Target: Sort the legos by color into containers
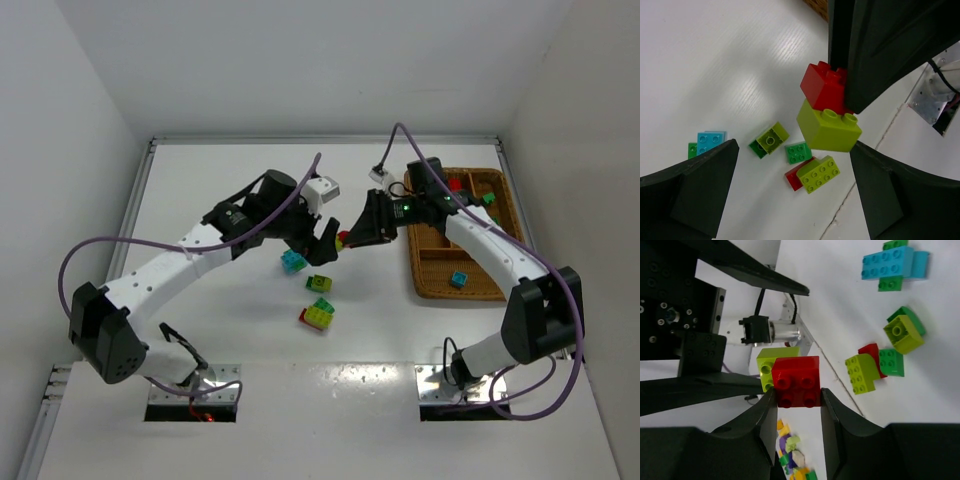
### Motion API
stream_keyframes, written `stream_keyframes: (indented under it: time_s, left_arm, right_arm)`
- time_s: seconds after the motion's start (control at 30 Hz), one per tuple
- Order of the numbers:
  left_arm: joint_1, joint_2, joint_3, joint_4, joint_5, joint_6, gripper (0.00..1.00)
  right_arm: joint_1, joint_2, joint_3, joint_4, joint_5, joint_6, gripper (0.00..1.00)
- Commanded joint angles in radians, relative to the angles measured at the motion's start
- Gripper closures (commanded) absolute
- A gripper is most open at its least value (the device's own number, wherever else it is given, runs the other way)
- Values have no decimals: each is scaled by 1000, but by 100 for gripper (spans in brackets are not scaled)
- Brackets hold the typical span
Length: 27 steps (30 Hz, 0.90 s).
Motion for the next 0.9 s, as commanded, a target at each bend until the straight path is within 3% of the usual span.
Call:
stream_keyframes:
  time_s: [0.0,0.23,0.6,0.87]
  left_arm:
    - [-28,-27,54,24,-73,28,0]
    - [-77,-18,98,24,-91,37,0]
    - [-87,-9,98,13,-36,55,32]
    - [-96,0,98,-7,-2,68,33]
  right_arm:
    - [-5,-27,25,35,-103,-12,85]
    - [4,-16,25,54,-103,-2,84]
    - [5,11,34,63,-122,8,84]
    - [5,11,14,113,-157,38,84]
